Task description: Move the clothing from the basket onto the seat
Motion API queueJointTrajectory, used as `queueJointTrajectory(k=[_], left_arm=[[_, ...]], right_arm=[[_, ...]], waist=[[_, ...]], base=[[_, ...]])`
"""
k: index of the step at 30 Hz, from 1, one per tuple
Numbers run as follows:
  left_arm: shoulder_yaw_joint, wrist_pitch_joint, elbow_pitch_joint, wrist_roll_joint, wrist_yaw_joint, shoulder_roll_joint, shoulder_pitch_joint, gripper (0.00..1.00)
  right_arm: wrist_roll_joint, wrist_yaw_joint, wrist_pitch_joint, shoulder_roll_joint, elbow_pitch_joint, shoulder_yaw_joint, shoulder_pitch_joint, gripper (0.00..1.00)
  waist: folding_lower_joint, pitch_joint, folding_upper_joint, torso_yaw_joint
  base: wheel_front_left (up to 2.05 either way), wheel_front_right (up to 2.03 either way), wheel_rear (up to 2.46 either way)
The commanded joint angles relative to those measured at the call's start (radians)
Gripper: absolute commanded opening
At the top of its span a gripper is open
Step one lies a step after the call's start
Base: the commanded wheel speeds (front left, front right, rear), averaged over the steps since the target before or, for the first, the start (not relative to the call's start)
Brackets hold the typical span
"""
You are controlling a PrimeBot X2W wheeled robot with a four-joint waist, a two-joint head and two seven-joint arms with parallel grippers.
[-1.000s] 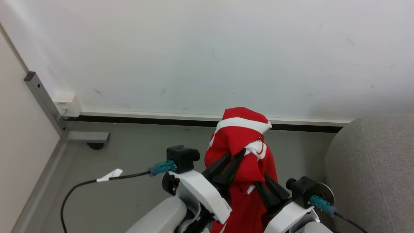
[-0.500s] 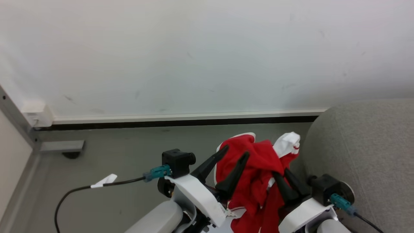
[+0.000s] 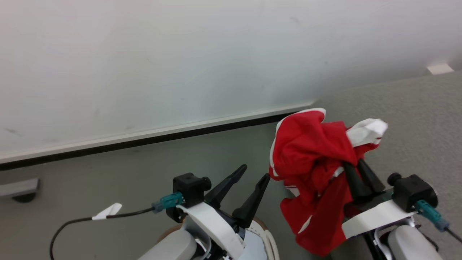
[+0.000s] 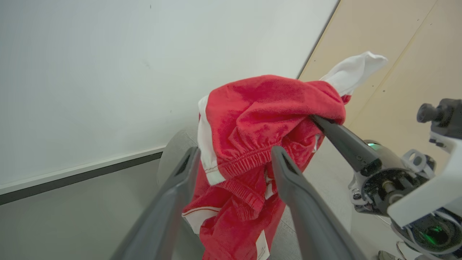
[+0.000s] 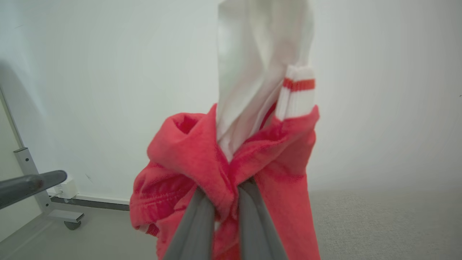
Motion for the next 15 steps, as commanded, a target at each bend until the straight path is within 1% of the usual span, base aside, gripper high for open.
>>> queueJointTrajectory(k=[1,8,15], left_arm=[[0.001,-0.001,-0.006,0.015,0.002,0.008,0.006,1.00],[0.000,-0.009,-0.013,0.066,0.000,0.005,0.006,1.00],[0.001,-0.008,-0.034,0.133,-0.001,0.007,0.000,1.00]], right_arm=[[0.001,-0.002,-0.002,-0.011,-0.013,-0.009,-0.011,0.00],[-0.017,-0.002,-0.002,-0.052,-0.072,-0.049,-0.021,0.00],[-0.032,-0.002,-0.002,-0.041,-0.117,-0.086,0.018,0.00]], waist=[[0.0000,0.017,-0.0001,-0.045],[0.0000,0.041,-0.0001,-0.138],[0.0000,0.076,-0.0001,-0.217]], base=[[0.00,0.00,0.00],[0.00,0.00,0.00],[0.00,0.00,0.00]])
